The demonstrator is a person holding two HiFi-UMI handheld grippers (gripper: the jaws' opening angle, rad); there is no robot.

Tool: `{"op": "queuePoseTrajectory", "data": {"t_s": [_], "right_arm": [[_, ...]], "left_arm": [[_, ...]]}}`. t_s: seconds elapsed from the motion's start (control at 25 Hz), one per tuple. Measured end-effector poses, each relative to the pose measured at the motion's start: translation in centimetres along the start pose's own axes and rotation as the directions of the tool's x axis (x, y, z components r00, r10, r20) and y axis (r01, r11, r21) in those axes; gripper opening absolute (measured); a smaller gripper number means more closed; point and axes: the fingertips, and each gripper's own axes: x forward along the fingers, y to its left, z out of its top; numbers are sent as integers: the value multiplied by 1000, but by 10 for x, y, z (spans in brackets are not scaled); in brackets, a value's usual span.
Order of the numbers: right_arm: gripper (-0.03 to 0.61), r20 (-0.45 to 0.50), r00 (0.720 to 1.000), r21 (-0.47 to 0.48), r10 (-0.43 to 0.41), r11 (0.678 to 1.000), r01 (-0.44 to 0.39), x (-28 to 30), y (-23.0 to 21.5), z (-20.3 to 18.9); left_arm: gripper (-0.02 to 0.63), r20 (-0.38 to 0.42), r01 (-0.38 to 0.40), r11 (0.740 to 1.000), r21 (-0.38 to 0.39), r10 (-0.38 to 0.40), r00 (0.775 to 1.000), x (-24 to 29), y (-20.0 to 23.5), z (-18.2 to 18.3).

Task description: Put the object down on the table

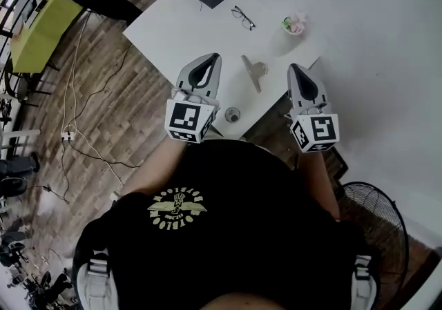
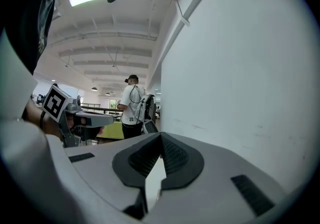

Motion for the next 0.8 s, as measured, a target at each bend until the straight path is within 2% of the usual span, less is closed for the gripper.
{"op": "queuePoseTrajectory", "data": {"t_s": [0.4,0.8], "right_arm": [[1,5,1000,21,-15,1000,15,-10,-1,-8],[0,-4,1000,33,-27,999,27,-1,-7,-11]], "left_arm": [[6,-4,28,999,36,-28,1000,-4,-16,0],[6,-18,45,999,24,-45,999,6,-12,-4]]}}
